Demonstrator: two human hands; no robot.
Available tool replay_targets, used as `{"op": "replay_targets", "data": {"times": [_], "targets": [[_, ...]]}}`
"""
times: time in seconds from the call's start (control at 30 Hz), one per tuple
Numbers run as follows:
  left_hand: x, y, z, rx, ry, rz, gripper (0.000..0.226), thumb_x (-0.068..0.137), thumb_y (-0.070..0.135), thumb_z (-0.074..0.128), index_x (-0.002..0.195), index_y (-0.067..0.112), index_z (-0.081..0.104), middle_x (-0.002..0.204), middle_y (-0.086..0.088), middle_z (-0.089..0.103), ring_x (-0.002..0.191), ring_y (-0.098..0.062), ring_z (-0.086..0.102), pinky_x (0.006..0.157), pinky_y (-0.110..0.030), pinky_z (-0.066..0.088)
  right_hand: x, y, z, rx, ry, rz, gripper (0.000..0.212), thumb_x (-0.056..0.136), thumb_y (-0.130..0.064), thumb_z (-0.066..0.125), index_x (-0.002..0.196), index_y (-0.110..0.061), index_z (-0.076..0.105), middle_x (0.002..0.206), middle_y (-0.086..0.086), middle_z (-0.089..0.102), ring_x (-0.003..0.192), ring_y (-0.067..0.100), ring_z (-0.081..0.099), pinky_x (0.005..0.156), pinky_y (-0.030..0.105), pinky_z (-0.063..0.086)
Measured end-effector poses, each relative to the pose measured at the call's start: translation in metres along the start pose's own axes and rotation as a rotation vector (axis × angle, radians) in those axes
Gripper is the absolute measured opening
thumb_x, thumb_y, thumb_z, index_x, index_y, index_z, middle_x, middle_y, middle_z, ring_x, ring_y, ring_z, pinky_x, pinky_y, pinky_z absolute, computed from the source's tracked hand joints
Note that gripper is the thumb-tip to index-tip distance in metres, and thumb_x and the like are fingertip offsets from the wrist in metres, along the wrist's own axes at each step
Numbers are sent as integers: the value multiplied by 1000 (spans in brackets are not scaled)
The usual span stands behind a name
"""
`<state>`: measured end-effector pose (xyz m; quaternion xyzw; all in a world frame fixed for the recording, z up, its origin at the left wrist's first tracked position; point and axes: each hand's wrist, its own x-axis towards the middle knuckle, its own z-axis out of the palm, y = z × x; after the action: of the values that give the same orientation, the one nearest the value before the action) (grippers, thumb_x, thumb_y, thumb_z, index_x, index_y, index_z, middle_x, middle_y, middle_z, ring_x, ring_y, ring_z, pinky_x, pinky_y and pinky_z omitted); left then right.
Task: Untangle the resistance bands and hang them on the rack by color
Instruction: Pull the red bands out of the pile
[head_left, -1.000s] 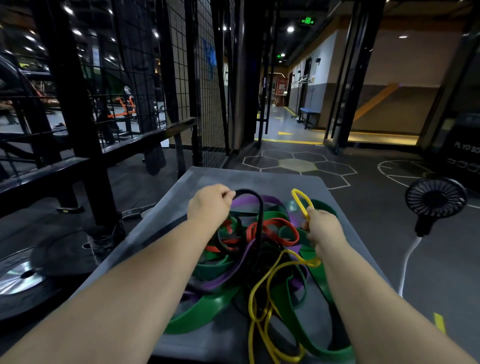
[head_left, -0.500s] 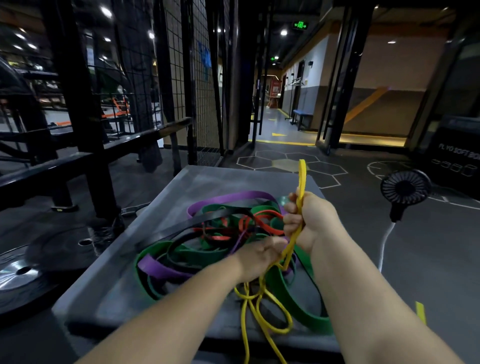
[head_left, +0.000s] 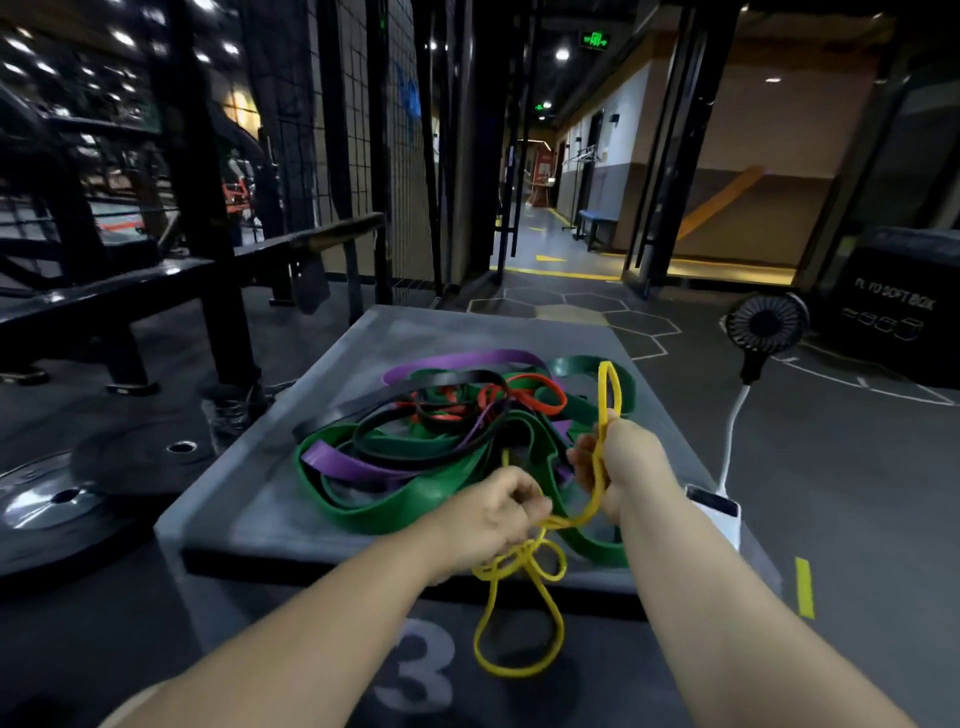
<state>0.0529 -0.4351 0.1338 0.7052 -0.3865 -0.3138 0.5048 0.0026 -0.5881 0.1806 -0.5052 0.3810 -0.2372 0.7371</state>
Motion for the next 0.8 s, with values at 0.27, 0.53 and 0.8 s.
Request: {"op": "replay_targets", "data": {"times": [0.27,0.53,0.8], "targets": [[-51,-24,-22,-152,-140,-176,18,104,21,39,87,15,40,62,0,48,42,-8,24,40,-19,15,-1,48,-5,-314,6,-157,21,97,-16,39,79,-11,49,71,12,51,64,26,48,66,38,44],[-43,-42,-40,-207,73,-243,21,94,26,59,109,15,48,80,3,48,44,-4,29,39,-16,23,-4,58,-2,-435,-71,-323,25,92,-16,49,68,-10,43,59,8,42,56,22,40,58,36,34],[-10,-59,-52,447,37,-156,51,74,35,81,120,28,59,116,12,58,93,-6,60,81,-20,50,2,56,12,-89,-294,-165,50,92,-15,53,50,-21,28,48,-1,22,42,17,23,48,34,23]]}}
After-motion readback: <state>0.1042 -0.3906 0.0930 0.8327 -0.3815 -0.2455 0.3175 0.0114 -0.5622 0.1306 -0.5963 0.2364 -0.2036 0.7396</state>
